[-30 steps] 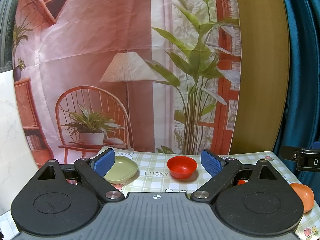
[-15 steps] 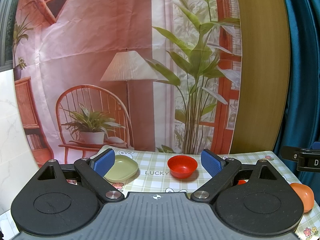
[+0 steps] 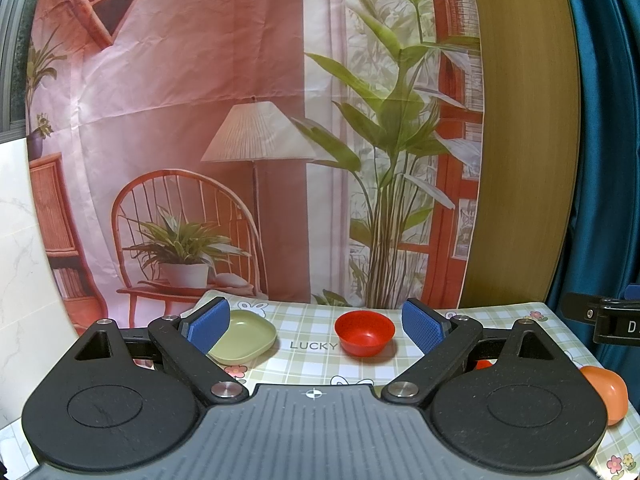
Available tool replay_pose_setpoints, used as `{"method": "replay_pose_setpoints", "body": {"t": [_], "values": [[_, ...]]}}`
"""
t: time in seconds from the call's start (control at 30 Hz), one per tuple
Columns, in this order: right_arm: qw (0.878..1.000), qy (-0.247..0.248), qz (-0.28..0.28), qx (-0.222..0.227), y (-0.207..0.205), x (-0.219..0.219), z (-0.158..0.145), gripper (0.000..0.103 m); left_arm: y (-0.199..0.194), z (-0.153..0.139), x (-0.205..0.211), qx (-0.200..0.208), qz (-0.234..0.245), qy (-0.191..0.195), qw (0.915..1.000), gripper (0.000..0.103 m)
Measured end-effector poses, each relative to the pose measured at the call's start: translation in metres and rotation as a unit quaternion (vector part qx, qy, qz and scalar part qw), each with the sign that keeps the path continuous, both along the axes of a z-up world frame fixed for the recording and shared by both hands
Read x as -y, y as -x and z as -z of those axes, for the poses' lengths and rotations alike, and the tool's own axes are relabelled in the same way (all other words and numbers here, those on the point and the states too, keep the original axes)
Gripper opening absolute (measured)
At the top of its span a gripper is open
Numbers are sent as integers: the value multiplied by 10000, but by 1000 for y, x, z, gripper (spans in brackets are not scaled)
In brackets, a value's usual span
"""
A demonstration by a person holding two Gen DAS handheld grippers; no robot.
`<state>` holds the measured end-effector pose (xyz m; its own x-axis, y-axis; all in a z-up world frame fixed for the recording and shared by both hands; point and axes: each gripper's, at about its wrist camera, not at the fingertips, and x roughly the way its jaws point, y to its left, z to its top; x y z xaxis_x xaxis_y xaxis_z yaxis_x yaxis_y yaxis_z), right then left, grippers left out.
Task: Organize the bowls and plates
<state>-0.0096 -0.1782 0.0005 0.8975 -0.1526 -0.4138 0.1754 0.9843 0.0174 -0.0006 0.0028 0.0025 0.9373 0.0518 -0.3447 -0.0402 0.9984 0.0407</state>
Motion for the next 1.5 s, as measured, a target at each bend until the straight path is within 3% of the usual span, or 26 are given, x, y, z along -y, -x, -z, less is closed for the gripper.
{"method": "replay_pose_setpoints", "body": {"t": [0.43,0.73,0.97,1.2,1.3,1.5], "values": [[10000,-47,-17,80,4,-1,1,103,-1,3,-2,-56,-32,20,10000,94],[9991,-106,-128,387,-13,12,13,103,-30,5,-15,-265,-96,166,9995,95],[9993,-56,-234,296,-53,20,33,103,-68,12,-40,-336,-333,-60,9989,95],[9960,-626,-609,205,-97,14,50,103,-100,19,-82,-424,-520,-103,9977,94],[9926,-762,-939,73,-115,2,58,103,-110,24,-97,-442,-695,-393,9958,93],[9916,-613,-1109,-265,-149,-41,72,103,-127,41,-135,-727,-875,-494,9923,88]]}}
